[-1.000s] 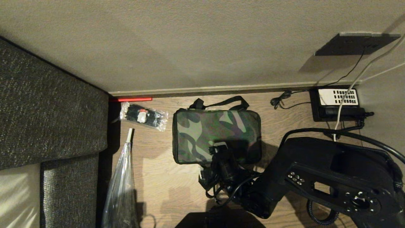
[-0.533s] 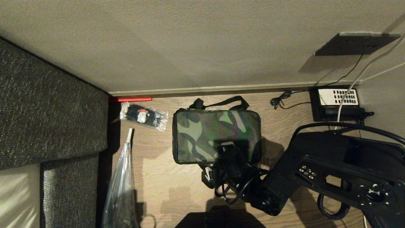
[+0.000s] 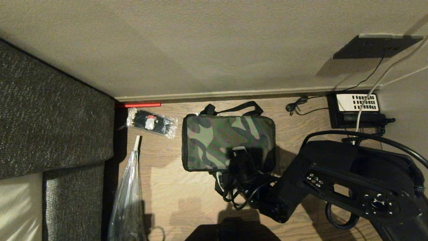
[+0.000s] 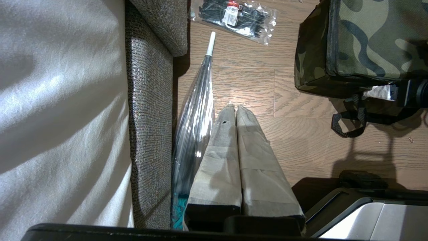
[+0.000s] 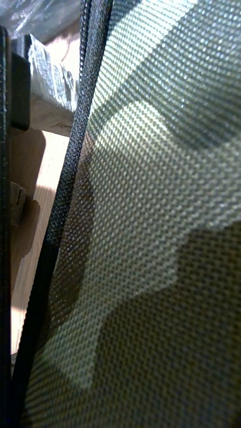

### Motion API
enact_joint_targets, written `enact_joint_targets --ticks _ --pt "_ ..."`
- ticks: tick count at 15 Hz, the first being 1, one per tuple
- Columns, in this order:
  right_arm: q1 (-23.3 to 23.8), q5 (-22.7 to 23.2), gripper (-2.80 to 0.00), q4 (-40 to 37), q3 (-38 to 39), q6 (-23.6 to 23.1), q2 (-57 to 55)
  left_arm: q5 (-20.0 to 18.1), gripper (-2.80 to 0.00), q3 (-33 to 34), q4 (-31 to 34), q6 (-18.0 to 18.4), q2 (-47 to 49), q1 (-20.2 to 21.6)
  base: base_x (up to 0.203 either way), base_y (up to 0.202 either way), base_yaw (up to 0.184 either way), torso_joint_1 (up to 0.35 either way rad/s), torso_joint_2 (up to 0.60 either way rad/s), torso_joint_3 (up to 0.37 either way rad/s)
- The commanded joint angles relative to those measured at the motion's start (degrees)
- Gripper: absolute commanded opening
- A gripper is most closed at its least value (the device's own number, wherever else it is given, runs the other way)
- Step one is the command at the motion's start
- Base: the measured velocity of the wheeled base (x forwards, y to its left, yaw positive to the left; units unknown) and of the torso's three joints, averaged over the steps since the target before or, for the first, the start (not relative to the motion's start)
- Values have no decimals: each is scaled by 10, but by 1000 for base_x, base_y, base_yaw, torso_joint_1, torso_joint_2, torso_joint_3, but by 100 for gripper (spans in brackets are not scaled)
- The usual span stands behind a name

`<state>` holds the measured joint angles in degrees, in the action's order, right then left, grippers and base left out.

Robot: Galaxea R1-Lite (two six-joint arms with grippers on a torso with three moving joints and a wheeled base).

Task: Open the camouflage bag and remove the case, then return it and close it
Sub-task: Open the top of the storage box

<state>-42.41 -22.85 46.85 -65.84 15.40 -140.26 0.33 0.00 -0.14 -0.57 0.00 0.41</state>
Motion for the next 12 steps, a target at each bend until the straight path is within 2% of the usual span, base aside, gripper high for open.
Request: enact_joint_targets --ticks 1,6,10,11,12 --pt "-3 -2 0 3 -9 1 -4 0 -280 1 0 0 0 0 0 0 0 0 0 0" --pt "-24 -3 0 -7 -62 2 -17 0 -280 1 0 0 0 0 0 0 0 0 0 0" --pt "-22 -1 0 -5 -42 6 -12 0 -280 1 0 0 0 0 0 0 0 0 0 0" --pt "-22 -2 -280 -3 -39 7 -12 0 -280 1 0 0 0 0 0 0 0 0 0 0" --pt "-22 -1 -280 -2 -38 6 -12 0 -280 1 0 0 0 0 0 0 0 0 0 0"
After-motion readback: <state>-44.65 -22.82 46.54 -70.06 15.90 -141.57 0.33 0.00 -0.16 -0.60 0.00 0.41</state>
